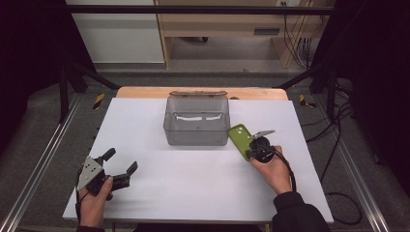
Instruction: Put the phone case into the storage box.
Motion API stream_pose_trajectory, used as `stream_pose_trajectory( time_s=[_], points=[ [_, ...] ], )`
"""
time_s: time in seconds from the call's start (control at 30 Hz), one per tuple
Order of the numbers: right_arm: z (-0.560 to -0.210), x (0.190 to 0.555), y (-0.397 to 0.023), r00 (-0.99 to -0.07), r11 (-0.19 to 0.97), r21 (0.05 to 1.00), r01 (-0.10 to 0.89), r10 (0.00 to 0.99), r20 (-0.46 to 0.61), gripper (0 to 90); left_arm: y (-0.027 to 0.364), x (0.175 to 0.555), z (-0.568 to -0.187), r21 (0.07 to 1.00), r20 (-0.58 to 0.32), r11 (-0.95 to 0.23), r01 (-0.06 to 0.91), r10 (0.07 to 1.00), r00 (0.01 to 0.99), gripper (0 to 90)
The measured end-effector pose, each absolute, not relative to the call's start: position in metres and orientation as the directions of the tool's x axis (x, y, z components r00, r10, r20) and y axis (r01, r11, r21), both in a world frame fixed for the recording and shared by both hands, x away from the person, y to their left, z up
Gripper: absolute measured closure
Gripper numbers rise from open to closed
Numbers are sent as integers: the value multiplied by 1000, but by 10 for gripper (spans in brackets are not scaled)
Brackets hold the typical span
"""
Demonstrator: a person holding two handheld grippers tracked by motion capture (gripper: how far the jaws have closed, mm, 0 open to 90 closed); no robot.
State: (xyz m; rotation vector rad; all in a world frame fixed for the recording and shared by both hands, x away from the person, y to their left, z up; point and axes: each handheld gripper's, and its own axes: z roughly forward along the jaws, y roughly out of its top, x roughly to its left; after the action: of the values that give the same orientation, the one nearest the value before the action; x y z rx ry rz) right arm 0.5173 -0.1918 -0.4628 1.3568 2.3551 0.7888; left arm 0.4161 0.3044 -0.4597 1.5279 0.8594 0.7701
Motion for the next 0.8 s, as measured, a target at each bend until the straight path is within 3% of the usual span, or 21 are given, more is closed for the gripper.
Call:
stream_pose_trajectory(
  time_s=[0.17,0.8],
  points=[
    [-462,510,-194,-518,410,593,693,855,13,900,304,415,-460,993,7,-68,100,857,516,36],
    [-460,423,-224,-629,502,560,659,777,44,900,303,415,-460,992,6,-68,102,857,516,37]
  ],
)
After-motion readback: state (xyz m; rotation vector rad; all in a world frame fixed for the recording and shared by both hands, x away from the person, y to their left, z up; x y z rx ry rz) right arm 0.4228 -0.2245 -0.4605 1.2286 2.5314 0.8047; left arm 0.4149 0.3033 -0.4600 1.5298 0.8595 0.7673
